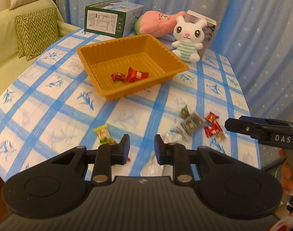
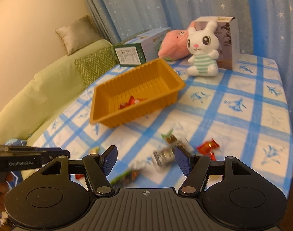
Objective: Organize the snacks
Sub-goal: 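Withdraw both tools from the tray back over the remaining snacks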
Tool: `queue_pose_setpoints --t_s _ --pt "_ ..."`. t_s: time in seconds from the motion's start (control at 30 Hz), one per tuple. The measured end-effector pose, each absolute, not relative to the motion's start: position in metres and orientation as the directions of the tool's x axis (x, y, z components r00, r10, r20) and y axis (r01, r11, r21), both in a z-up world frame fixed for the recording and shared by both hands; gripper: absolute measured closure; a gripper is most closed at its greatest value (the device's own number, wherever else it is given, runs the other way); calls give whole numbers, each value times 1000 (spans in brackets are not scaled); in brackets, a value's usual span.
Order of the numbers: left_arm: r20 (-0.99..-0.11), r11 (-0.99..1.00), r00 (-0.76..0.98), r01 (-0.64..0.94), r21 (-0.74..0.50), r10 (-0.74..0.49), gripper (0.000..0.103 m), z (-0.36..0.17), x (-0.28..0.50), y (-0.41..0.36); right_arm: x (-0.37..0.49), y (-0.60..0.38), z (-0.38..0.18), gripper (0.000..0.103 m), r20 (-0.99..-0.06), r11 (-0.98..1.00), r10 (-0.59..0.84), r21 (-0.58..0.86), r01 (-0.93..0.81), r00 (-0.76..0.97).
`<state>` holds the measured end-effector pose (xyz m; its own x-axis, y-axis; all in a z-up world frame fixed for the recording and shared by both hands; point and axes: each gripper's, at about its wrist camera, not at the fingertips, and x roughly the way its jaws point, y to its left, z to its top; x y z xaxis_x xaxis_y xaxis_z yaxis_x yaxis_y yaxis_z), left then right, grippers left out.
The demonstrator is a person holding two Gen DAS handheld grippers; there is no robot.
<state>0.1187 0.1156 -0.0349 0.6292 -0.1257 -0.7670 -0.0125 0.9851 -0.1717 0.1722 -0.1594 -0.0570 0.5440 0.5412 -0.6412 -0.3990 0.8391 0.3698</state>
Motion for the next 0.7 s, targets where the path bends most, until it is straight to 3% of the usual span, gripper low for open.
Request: queue_pose_setpoints --t_s 0.7 --pt "-781 994 623 -56 -93 -38 74 -53 64 100 129 -220 -87 37 -712 887 454 307 -344 536"
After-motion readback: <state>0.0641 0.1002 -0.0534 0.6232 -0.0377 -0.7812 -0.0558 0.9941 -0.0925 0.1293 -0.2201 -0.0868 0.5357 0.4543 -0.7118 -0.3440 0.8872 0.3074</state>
